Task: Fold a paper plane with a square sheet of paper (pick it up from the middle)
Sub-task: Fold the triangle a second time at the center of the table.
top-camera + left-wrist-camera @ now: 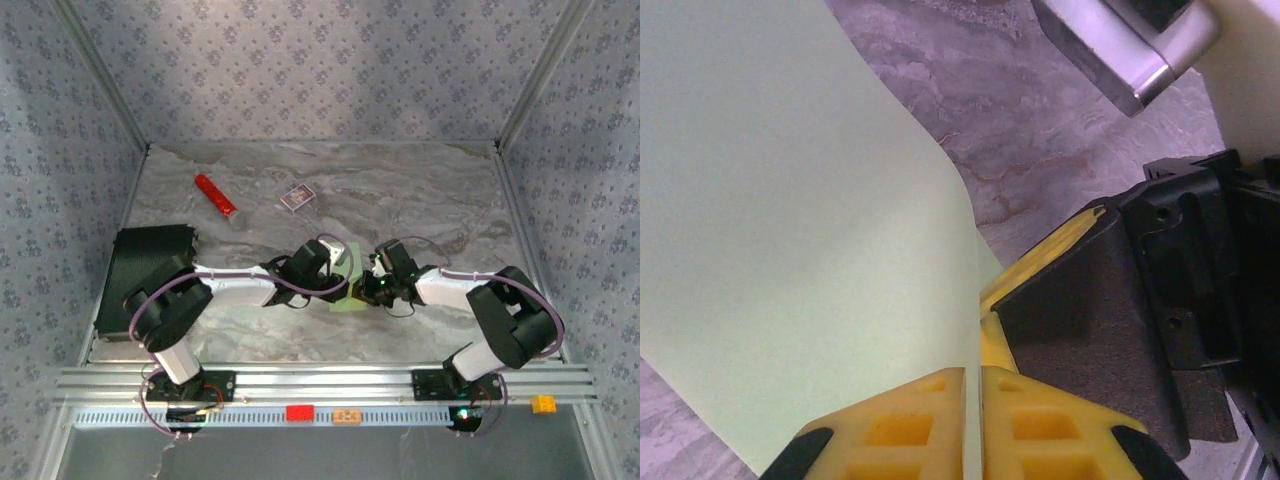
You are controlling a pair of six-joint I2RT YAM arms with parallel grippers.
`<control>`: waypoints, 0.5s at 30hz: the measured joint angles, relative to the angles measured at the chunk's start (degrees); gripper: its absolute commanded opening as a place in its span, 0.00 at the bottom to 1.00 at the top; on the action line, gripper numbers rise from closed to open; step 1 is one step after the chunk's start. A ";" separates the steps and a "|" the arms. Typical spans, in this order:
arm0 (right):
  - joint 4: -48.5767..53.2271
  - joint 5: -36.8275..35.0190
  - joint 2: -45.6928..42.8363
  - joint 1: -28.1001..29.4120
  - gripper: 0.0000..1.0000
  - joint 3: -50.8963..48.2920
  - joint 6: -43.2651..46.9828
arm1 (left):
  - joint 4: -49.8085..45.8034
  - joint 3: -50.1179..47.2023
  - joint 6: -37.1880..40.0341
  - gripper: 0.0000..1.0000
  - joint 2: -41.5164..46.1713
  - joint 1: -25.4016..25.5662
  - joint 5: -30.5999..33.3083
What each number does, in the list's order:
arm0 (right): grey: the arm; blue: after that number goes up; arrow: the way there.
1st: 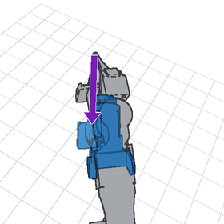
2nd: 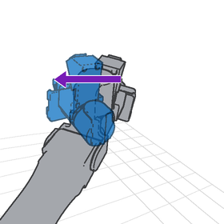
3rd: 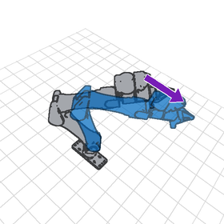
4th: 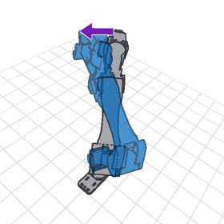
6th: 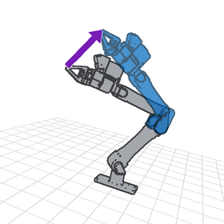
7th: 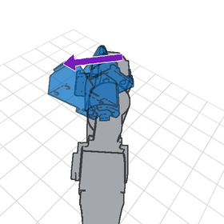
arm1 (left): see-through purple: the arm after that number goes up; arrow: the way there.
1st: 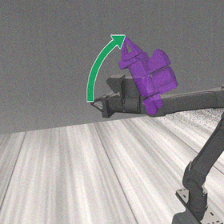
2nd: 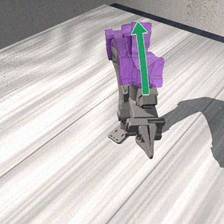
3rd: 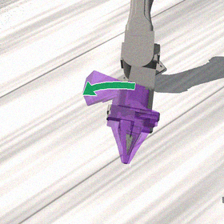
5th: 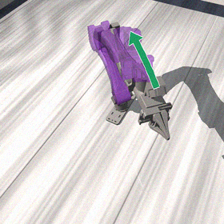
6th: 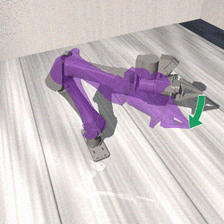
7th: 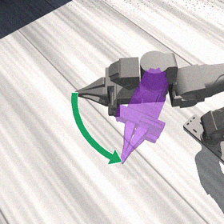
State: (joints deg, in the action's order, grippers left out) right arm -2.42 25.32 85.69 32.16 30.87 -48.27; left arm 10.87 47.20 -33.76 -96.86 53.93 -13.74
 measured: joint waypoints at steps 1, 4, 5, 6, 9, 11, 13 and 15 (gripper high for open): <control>0.02 -0.02 0.00 0.00 0.11 0.00 0.02 | 0.04 0.00 0.00 0.07 0.00 -0.02 0.02; 0.24 -0.02 0.00 -0.20 0.11 0.02 0.09 | 0.07 0.00 0.00 0.04 0.00 -0.33 0.07; 0.35 0.00 0.00 -0.28 0.11 0.02 0.24 | 0.07 0.00 0.07 0.04 0.00 -0.35 0.07; 0.63 -0.02 0.00 -0.33 0.11 0.13 0.39 | 0.04 0.00 0.15 0.04 0.00 -0.48 0.22; 1.90 -0.02 0.00 -0.55 0.11 0.66 1.44 | -0.02 0.00 0.31 0.03 0.00 -0.87 0.28; 2.86 -0.04 0.00 -0.72 0.11 1.03 2.14 | -0.20 0.00 0.70 0.03 0.00 -1.11 0.28; 3.74 -0.02 0.00 -0.96 0.11 1.33 2.73 | -0.37 0.00 1.09 0.03 -0.02 -1.46 0.28; 4.22 -0.02 0.00 -1.07 0.11 1.53 3.10 | -0.37 0.00 1.36 0.03 -0.07 -1.75 0.46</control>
State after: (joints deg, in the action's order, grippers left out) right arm 1.80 25.30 85.69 31.09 32.40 -45.17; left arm 10.50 47.20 -32.40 -96.92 52.18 -13.28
